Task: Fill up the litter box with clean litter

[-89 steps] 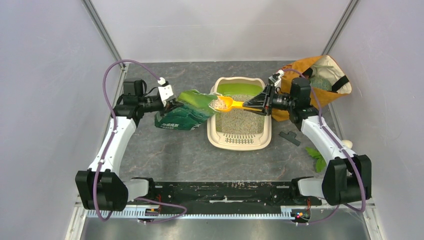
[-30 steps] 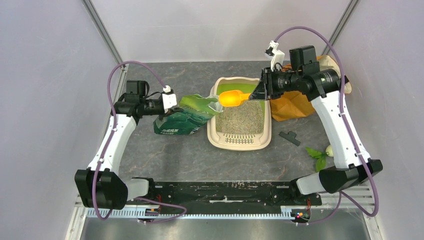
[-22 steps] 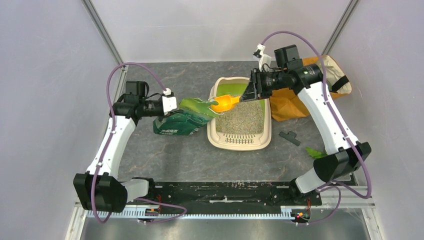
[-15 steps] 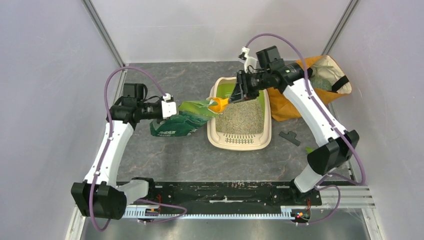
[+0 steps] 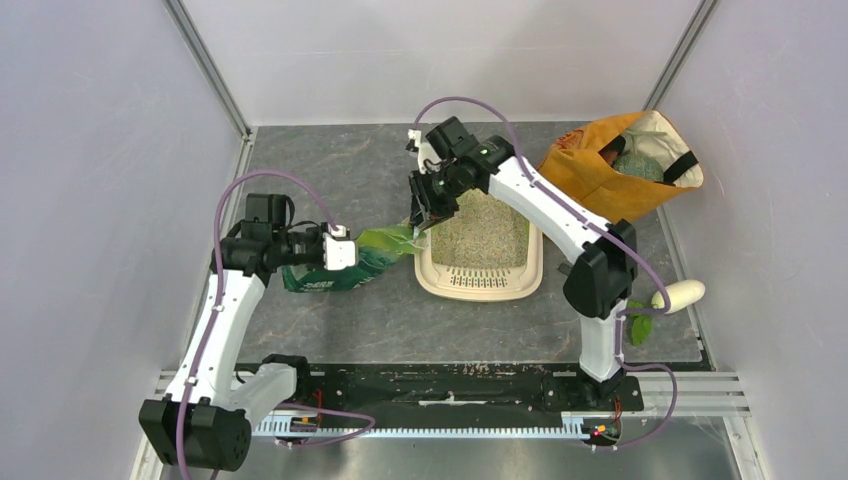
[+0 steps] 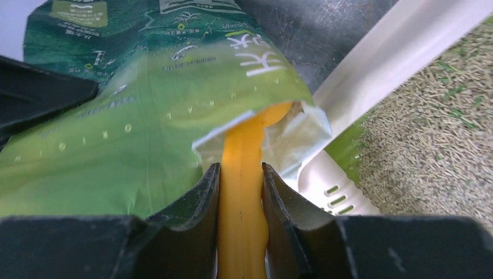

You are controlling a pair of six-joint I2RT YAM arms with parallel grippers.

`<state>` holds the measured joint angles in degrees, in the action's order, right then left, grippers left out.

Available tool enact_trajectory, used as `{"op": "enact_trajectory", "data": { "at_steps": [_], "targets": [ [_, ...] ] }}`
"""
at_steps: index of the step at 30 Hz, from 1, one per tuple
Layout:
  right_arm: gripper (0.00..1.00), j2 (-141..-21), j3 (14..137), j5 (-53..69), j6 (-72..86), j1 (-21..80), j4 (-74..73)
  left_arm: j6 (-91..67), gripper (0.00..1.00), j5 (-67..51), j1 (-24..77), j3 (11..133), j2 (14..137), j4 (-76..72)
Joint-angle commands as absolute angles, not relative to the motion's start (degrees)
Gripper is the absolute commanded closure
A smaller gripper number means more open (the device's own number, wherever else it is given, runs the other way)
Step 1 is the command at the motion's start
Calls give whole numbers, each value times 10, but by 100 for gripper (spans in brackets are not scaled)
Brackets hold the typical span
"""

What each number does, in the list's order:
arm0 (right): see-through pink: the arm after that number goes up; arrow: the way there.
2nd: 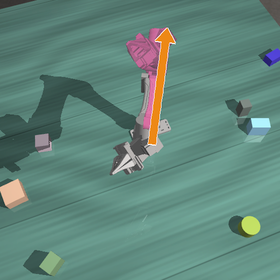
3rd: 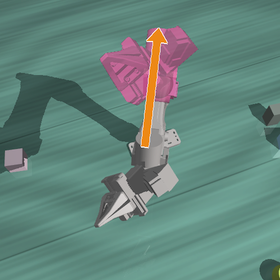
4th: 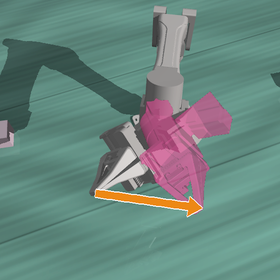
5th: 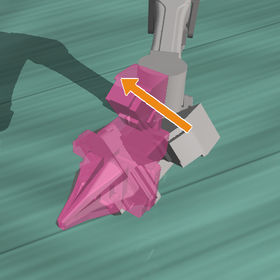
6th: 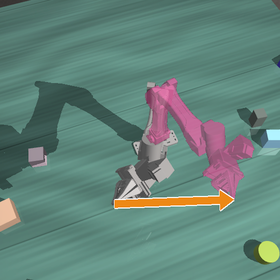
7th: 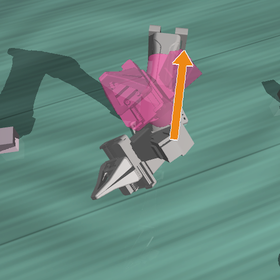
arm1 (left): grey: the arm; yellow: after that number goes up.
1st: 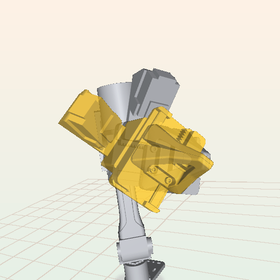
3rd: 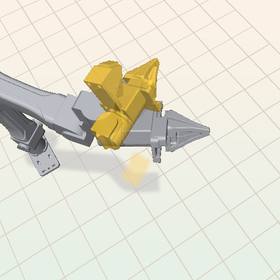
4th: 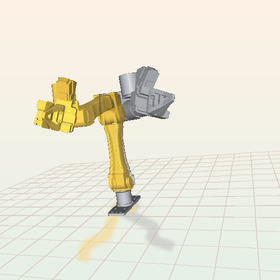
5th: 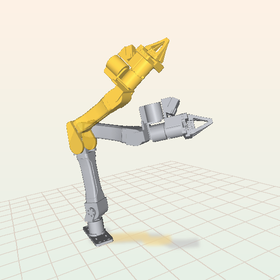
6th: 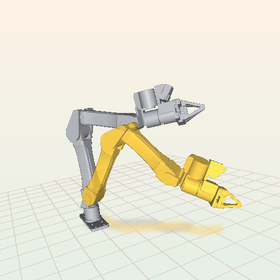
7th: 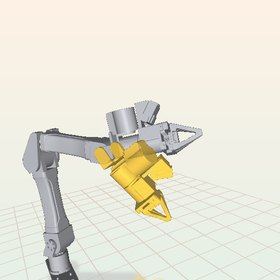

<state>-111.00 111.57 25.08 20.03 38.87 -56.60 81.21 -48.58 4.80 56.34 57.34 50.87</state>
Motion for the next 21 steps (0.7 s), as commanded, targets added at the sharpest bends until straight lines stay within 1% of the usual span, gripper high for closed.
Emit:
{"op": "enact_trajectory", "data": {
  "at_steps": [1, 17, 21],
  "targets": [
    [100, -1141, 1147, 252, 205, 403, -545, 867, 98, -515, 48, 556, 563, 476],
    [100, -1222, 1129, 287, 214, 449, -483, 877, 98, -536, 47, 527, 591, 455],
    [100, -1224, 1107, 331, 229, 449, -434, 874, 98, -540, 47, 519, 596, 450]
  ]
}}
